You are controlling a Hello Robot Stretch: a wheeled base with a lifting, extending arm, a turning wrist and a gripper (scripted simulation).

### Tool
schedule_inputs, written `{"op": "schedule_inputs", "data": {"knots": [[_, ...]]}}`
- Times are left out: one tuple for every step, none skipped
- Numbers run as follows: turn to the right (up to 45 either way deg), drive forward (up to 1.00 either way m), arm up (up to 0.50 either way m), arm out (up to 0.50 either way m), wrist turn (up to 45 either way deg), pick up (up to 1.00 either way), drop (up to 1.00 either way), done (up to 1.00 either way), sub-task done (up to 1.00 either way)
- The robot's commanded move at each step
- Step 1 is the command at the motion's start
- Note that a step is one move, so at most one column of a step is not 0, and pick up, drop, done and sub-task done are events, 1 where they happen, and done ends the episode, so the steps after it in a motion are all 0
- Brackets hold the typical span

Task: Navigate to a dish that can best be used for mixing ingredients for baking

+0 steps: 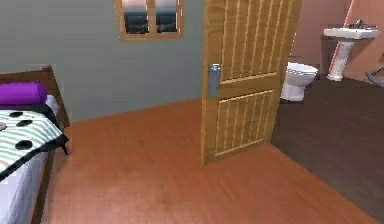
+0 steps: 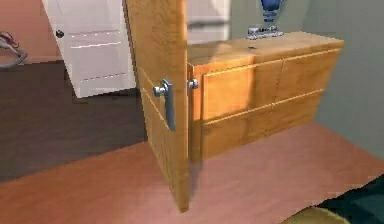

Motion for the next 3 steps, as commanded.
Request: {"op": "schedule_inputs", "data": {"knots": [[-24.0, 0.0, 0.0, 0.0, 0.0, 0.0, 0.0, 0.0, 0.0], [0.0, 0.05, 0.0, 0.0, 0.0, 0.0, 0.0, 0.0, 0.0], [45.0, 0.0, 0.0, 0.0, 0.0, 0.0, 0.0, 0.0, 0.0]]}}
